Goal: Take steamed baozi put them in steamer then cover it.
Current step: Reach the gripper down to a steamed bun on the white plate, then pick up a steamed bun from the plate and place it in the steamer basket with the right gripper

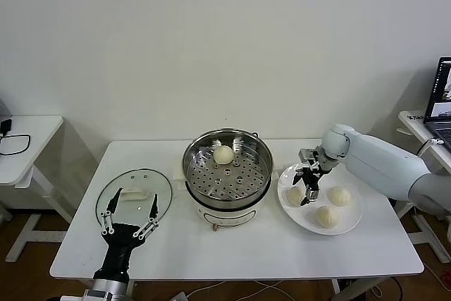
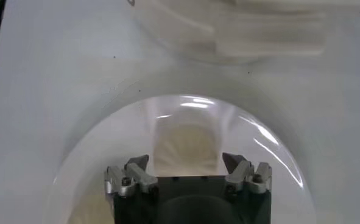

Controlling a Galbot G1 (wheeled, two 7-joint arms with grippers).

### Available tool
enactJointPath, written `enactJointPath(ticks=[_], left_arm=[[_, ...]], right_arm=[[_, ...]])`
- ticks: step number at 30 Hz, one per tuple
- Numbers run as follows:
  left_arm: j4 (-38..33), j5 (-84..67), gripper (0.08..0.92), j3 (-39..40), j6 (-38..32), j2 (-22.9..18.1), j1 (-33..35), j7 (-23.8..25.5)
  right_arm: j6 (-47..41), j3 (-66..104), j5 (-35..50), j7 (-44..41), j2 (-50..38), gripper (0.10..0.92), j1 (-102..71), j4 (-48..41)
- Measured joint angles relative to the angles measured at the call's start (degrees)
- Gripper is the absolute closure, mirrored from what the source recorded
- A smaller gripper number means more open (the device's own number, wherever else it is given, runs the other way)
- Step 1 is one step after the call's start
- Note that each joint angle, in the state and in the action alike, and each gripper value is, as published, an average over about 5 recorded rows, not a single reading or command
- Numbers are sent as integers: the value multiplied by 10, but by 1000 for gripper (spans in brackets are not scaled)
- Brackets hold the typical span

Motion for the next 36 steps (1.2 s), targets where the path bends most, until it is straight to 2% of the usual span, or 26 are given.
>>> enactJointPath(ticks=[15,23,36], left_arm=[[0,1,177,0,1,1,-1,-1],[-1,2,177,3,4,4,-5,-1],[2,3,177,14,10,5,-19,-7]], right_arm=[[0,9,-10,-6,-3,355,0,3],[-3,-2,-1,-51,-25,408,64,37],[-27,-79,86,-120,3,414,252,104]])
